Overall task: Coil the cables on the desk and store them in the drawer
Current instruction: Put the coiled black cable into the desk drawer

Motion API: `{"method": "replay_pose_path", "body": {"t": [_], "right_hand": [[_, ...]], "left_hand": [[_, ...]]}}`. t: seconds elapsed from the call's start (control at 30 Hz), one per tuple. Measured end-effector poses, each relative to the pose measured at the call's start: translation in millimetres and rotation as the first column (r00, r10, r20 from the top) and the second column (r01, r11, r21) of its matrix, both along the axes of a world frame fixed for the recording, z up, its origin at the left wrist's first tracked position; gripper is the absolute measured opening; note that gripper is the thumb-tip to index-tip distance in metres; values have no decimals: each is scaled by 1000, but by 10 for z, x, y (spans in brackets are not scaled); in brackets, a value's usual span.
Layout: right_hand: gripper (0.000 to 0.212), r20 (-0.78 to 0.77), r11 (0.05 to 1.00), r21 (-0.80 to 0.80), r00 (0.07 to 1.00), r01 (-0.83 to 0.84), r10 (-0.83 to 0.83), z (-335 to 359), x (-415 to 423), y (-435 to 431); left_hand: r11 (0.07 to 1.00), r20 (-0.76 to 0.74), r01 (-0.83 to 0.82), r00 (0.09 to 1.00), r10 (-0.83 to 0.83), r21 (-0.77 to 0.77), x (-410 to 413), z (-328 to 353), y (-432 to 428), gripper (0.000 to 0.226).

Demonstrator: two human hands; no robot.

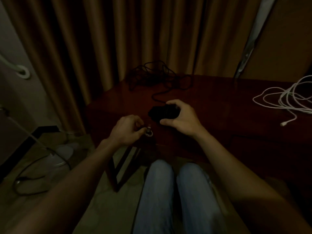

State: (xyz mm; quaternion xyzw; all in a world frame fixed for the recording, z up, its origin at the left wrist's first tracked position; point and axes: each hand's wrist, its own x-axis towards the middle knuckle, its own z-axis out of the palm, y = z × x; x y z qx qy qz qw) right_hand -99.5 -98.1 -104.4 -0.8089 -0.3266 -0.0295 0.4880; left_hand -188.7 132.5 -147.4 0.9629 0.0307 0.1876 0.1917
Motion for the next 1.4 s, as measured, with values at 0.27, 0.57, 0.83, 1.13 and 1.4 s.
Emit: {"method": "replay_pose_path", "body": {"t": [0.27, 0.57, 0.83, 1.13, 1.4], "right_hand": [[71, 138, 1000, 28, 990, 13, -17, -177, -114, 65], [72, 154, 999, 43, 988, 18, -25, -221, -111, 89], [71, 192, 1000, 16, 981, 25, -27, -247, -128, 79], [73, 218, 1000, -6, 976, 24, -22, -262, -124, 64], [72, 235, 999, -19, 971, 48, -42, -222, -160, -52]], "left_hand": [[973, -114, -95, 991, 72, -209, -34, -388, -175, 48], [932, -83, -182, 983, 164, -313, 37, -421, -206, 11], [889, -85, -140, 990, 114, -436, 25, -387, -161, 25], [883, -96, -154, 988, 124, -443, 21, -355, -162, 5], [913, -156, -161, 982, 109, -374, 19, -267, -201, 17]]}}
